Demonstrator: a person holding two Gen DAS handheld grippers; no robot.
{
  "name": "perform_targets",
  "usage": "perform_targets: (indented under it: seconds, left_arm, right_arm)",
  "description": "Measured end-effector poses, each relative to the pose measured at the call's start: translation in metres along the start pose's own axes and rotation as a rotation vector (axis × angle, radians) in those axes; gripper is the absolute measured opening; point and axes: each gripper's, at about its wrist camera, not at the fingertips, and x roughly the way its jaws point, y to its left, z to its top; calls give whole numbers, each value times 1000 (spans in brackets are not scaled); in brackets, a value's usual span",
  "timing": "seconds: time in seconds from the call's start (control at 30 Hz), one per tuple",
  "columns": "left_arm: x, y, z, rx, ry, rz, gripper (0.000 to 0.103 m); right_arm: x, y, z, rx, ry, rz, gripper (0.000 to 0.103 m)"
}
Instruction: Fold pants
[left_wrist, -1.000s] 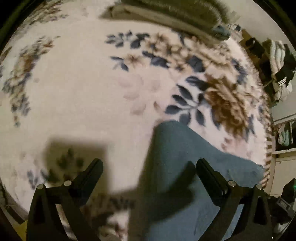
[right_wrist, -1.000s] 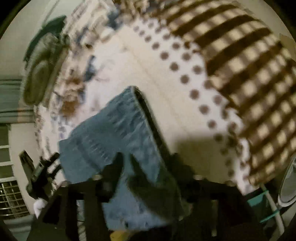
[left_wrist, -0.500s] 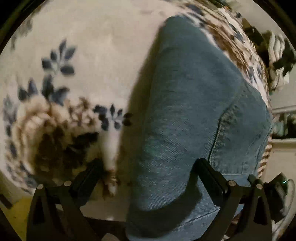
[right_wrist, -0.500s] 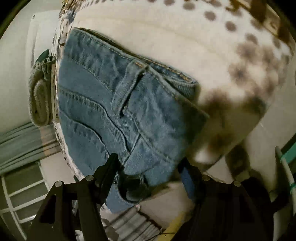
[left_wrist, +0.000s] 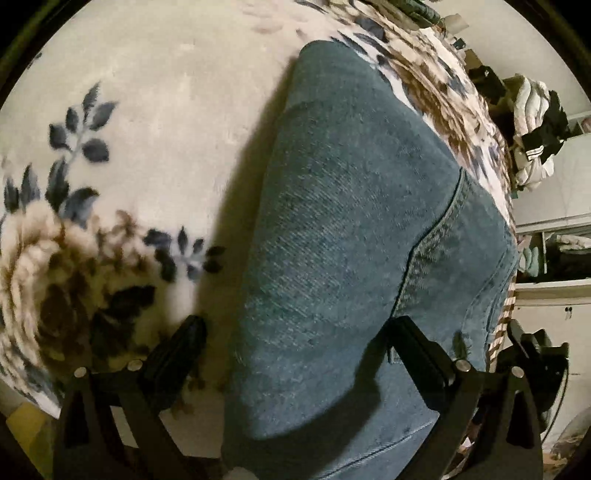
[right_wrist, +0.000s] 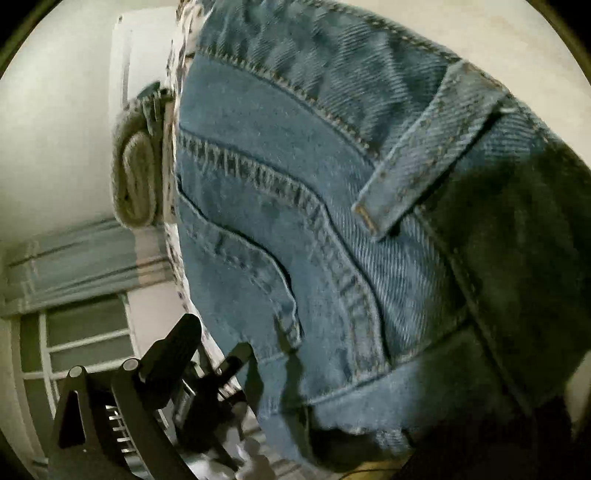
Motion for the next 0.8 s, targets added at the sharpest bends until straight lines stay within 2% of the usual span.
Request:
perform_targets:
  seconds: [0.03,0.1,0.13,0.17,0.2,0.23,0.33,0.43,0.6,0.8]
  left_arm:
    - [1,1,1,-3,-5,-9,103]
    - [0,4,2,2,-17,-22,103]
    - [-4,8,0,5,-21,-28,102]
    - [-7,8,0,8,-31,-42,96]
    - [-13,5,-1,17,-52,-75,61]
    - [-17,1,-2,28,-59,-107,48]
    - [-35,-8,-7,61,-95,-108,22]
    - [-60,-16,-7,57,-124,-131,18]
    - [-116,-41,0,47,-171,-169,16]
    - [-188,-66,22,71,-232,-165,16]
  right_arm:
    - [2,-1,1,-4,-2,5,103]
    - [0,1,1,-19,-14,7,96]
    - [-1,3,-1,-31,-21,-21,77]
    - [-3,6,-3,-48,-30,-73,43]
    - [-6,8,-5,-64,-39,-130,41]
    - [-8,10,-7,-70,-39,-127,37]
    - [-9,34,-10,-106,-61,-161,32]
    - [-20,58,-12,-125,-73,-182,31]
    - [-41,116,-11,-167,-71,-175,30]
    - [-79,195,-16,-249,-30,-149,29]
